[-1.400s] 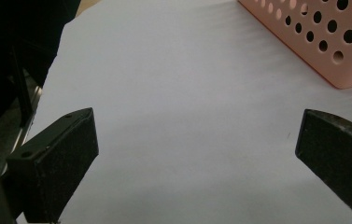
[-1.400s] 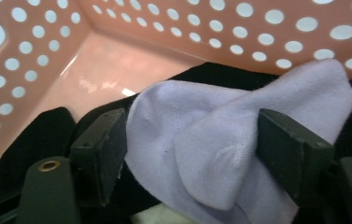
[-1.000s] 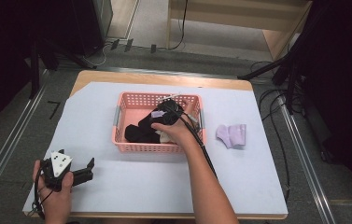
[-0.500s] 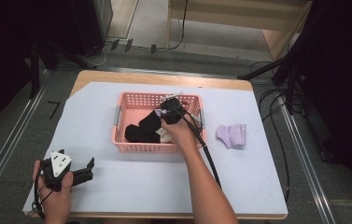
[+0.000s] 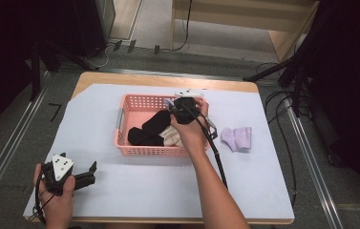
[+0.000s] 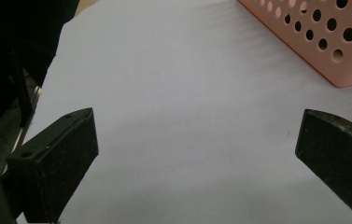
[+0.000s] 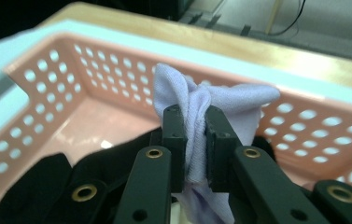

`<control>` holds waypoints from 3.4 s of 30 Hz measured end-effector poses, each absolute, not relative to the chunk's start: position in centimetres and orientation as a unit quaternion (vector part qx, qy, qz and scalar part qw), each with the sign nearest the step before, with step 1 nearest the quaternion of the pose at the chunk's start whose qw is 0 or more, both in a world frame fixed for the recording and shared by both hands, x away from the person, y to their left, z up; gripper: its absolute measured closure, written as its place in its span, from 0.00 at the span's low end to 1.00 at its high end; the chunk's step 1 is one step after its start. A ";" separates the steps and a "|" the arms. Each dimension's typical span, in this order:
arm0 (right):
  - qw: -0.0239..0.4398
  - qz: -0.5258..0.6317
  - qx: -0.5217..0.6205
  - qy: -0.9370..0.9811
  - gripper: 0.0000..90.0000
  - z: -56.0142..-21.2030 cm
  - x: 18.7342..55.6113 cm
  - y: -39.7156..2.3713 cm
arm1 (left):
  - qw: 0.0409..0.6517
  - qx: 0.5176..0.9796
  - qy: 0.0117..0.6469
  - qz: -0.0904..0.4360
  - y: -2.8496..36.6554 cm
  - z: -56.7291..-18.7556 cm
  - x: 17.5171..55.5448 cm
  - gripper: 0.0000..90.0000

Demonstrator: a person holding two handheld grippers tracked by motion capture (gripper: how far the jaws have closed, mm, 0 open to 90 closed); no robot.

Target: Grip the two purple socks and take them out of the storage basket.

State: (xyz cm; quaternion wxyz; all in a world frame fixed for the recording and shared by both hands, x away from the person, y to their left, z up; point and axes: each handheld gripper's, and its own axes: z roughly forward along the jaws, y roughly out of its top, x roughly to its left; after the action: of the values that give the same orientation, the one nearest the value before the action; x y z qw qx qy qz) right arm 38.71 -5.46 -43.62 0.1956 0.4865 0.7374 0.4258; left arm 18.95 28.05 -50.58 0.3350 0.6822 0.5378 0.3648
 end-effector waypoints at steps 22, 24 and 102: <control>0.270 0.493 0.512 0.650 0.90 -41.1 36.3 -15.9 | 0.334 0.682 0.536 0.369 28.0 -50.6 19.0 0.00; 0.272 0.491 0.517 0.646 0.90 -41.2 36.2 -16.4 | 0.334 0.682 0.536 0.369 28.0 -50.6 19.0 0.00; 0.303 0.479 0.571 0.594 0.16 -52.8 19.6 -35.6 | 0.340 0.676 0.536 0.374 28.0 -50.6 18.7 0.00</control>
State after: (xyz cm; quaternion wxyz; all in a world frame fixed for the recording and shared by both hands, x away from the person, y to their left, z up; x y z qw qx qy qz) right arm 19.63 -35.57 -52.82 0.3034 0.5706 0.5942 0.4788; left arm 18.74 28.02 -50.57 0.3403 0.6761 0.5358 0.3742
